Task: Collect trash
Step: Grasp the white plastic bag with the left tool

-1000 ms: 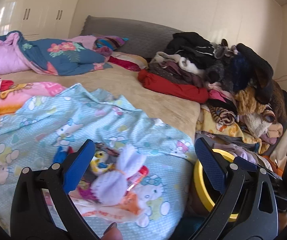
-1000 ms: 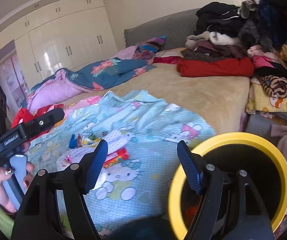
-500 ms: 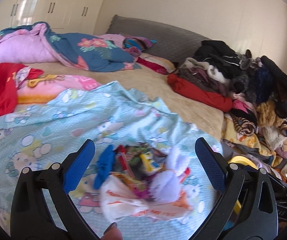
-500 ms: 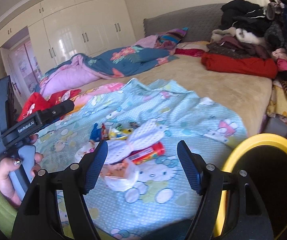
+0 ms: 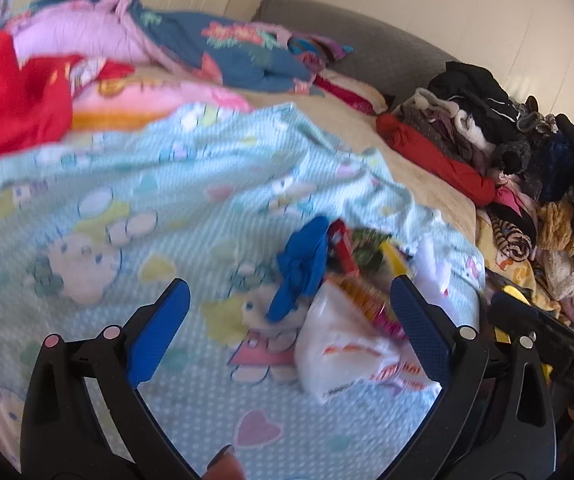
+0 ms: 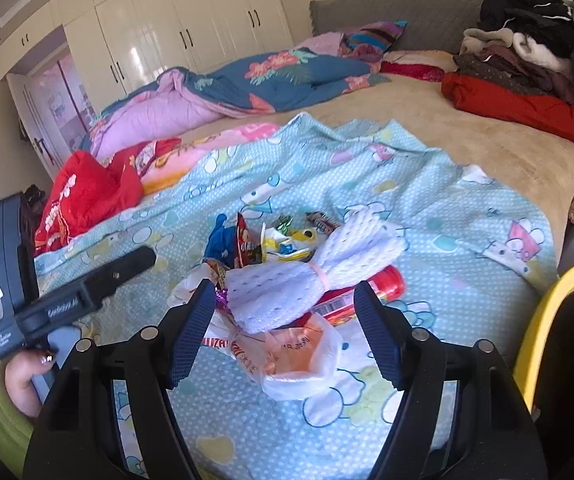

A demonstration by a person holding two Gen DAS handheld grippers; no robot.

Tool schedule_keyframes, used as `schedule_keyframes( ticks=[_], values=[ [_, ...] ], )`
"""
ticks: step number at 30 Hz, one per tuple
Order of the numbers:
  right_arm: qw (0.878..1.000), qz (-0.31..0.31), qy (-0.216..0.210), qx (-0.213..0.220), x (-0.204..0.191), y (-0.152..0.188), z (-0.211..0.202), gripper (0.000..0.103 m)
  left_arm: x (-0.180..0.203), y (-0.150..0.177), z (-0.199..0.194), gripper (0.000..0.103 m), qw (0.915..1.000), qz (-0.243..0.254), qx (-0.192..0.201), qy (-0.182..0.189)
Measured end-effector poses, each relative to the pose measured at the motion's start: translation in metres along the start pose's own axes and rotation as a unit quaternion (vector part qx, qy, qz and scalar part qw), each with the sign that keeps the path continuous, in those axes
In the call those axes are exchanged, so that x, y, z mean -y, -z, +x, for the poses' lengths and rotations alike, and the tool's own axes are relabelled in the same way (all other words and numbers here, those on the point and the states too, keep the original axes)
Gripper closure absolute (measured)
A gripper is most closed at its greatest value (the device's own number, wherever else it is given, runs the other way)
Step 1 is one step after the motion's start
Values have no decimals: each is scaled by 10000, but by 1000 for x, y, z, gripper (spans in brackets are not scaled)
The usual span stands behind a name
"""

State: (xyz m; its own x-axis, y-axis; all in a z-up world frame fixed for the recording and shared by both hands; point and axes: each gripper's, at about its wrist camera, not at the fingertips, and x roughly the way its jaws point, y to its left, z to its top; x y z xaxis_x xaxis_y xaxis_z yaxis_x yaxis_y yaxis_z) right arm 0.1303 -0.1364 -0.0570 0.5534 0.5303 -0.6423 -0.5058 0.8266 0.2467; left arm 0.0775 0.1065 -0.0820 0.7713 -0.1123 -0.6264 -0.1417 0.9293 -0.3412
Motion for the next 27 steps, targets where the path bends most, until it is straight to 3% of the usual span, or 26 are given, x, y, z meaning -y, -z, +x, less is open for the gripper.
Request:
schedule_keyframes(
  ticks=[9,14,16,19,22,27],
  values=[
    [9994,-69,-6,-353,-6,4,29,43,-9,18,18,26,9974,-165,-473,512],
    [9986,-126,-135,-488,-6,6,37,63,-2,23,27,32,9946,-244,-639,776],
    [9985,-148,-159,-501,-6,7,37,77,-1,24,31,34,9938,-261,-683,841],
    [9986,-160,-186,-460,-5,9,34,86,0,26,35,39,9922,-309,-754,943],
    [9992,-117,-197,-335,-2,11,26,89,0,27,38,49,9903,-402,-813,1055],
    [9998,-64,-151,-137,4,10,13,90,6,25,35,74,9905,-276,-851,1043]
  ],
)
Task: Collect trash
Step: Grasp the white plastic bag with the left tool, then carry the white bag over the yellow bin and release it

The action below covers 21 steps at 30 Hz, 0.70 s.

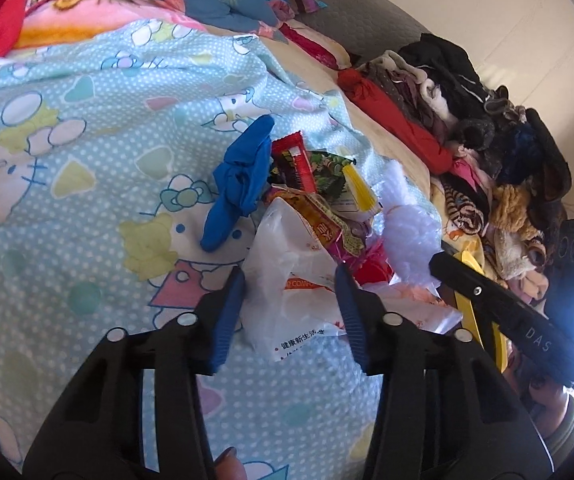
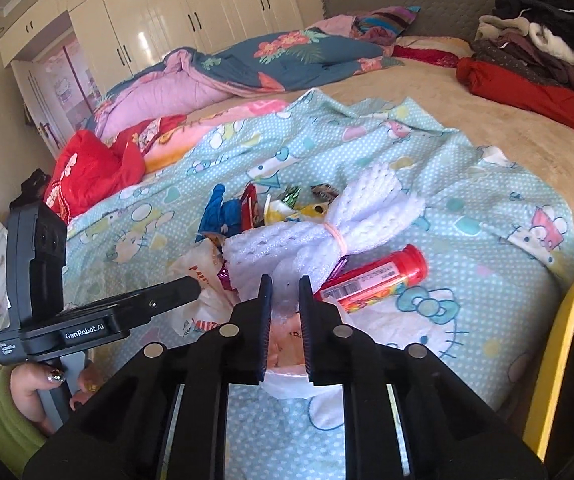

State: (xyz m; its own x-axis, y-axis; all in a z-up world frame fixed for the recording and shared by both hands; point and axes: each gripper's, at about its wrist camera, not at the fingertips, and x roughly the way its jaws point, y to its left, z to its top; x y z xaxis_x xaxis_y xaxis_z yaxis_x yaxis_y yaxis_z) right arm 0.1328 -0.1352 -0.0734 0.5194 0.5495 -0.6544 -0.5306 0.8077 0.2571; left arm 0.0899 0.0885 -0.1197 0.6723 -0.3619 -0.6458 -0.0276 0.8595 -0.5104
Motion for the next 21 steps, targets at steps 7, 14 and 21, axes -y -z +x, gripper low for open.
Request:
schedule_keyframes(
  ticks=[7,14,21],
  values=[
    [9996,134,0,258,10,-4,-22,90,21,-11,-23,96,9997,214,99,-5],
    [9985,198,40,517,18,-9,-45,90,46,-12,-40,99,9981,569,253,39],
    [9968,279,73,741,28,-14,-68,90,71,-15,-56,99,9949,887,475,96]
  ],
)
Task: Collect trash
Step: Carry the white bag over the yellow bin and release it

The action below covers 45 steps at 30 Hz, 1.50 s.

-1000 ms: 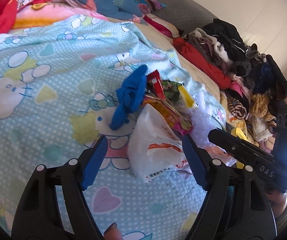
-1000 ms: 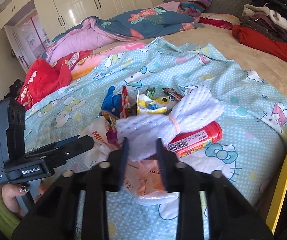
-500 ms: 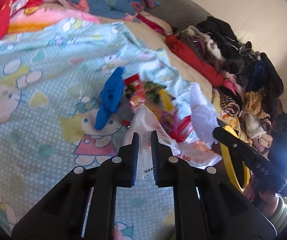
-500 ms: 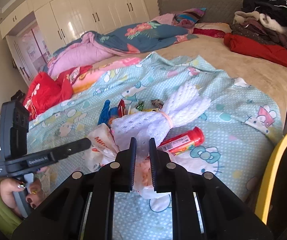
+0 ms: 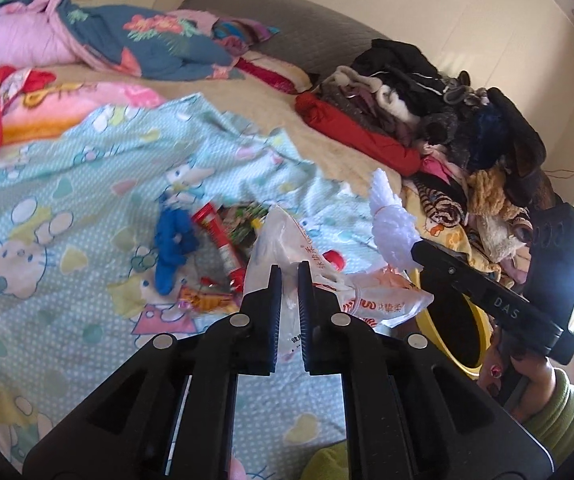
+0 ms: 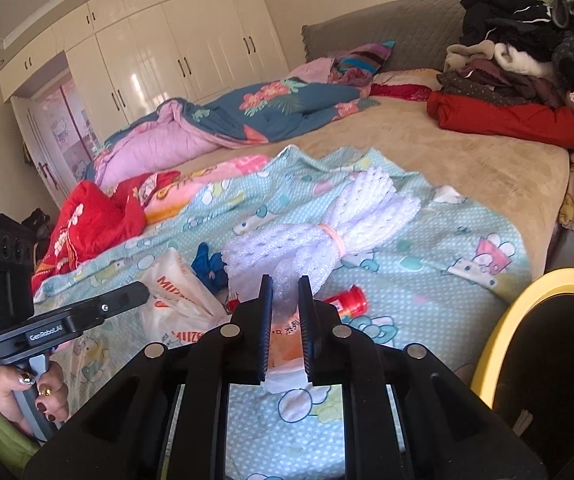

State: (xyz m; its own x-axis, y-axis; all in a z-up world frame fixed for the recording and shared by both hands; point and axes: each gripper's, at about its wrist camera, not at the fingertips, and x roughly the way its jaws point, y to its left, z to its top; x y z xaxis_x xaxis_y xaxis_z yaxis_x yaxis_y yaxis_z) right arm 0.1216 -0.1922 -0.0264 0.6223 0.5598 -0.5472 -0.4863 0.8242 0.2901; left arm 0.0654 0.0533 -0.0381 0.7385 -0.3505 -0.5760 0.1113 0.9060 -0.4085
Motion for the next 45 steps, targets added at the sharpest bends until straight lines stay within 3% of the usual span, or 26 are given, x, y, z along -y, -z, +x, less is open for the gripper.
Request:
schedule_keyframes(
  ticks=[20,45],
  values=[
    [9989,90,177,430,22,-6,-43,90,58,-3,4,99,9975,708,57,61],
    [9897,797,836,848,108,-2,-106,90,139,14,40,99,9888,1358,-279,561]
  ],
)
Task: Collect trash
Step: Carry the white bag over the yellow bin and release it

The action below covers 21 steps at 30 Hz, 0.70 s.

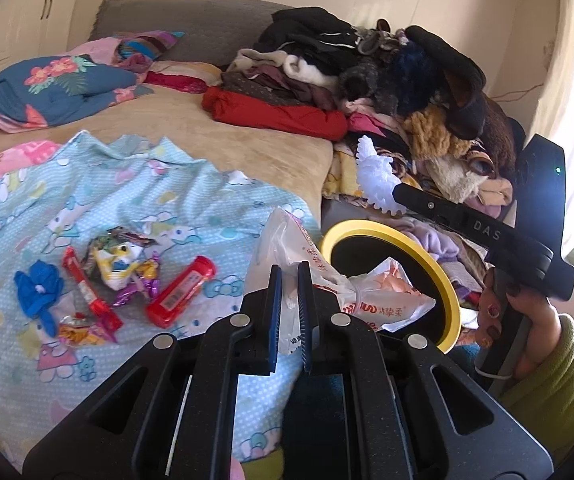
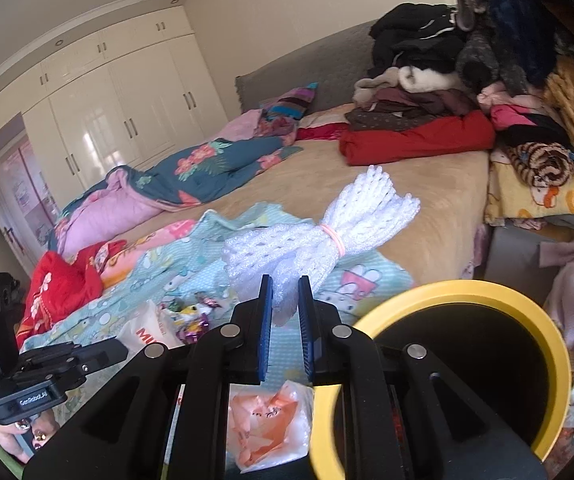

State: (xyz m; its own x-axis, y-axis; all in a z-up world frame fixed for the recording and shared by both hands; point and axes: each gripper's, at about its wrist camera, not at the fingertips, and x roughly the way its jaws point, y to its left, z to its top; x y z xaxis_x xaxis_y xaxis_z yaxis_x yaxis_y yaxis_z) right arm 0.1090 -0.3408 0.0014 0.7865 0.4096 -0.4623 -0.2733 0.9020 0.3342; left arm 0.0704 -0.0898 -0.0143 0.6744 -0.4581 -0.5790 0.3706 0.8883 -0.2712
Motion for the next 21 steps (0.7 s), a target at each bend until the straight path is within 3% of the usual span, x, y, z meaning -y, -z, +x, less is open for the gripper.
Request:
schedule_keyframes(
  ticks=[21],
  values=[
    [9979,405,478,-160,66,9,-18,90,56,9,44,99,9976,470,-346,377]
  ],
)
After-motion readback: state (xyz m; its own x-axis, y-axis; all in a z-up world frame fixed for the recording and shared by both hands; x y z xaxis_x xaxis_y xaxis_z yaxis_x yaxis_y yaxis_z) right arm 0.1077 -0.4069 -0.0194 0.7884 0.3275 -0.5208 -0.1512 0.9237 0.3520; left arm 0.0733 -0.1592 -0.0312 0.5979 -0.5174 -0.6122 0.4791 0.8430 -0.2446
